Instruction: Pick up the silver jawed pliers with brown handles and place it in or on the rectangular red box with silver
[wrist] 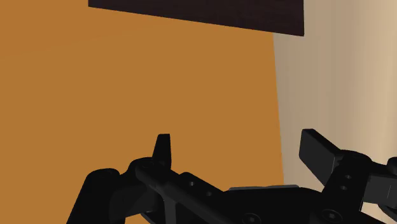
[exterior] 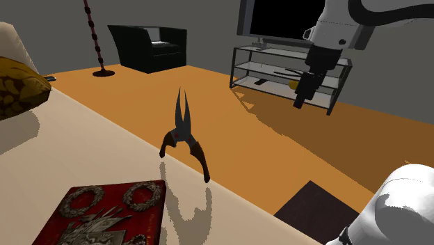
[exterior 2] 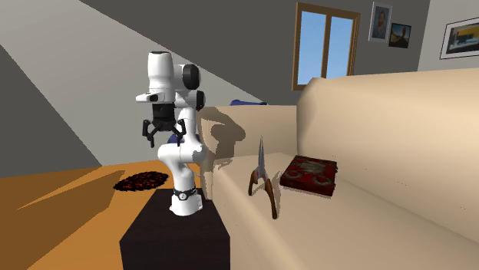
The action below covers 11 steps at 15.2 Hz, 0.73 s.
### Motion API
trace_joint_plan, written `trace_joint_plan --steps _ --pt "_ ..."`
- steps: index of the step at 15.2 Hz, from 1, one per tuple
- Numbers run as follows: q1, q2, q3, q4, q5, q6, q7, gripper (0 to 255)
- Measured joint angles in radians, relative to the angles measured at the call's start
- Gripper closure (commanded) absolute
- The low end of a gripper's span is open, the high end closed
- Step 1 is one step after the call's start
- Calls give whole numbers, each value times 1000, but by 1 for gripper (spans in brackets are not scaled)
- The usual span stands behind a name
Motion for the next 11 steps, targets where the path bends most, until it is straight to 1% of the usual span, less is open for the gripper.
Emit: trace_joint_plan --steps 2,4,8,11 --pt "5 2 9 0 6 8 6 0" --pt "21 9 34 -13 24 47 18 0" --pt "60 22 107 -32 68 129 61 0" --pt "86 64 166 -15 96 195 94 0"
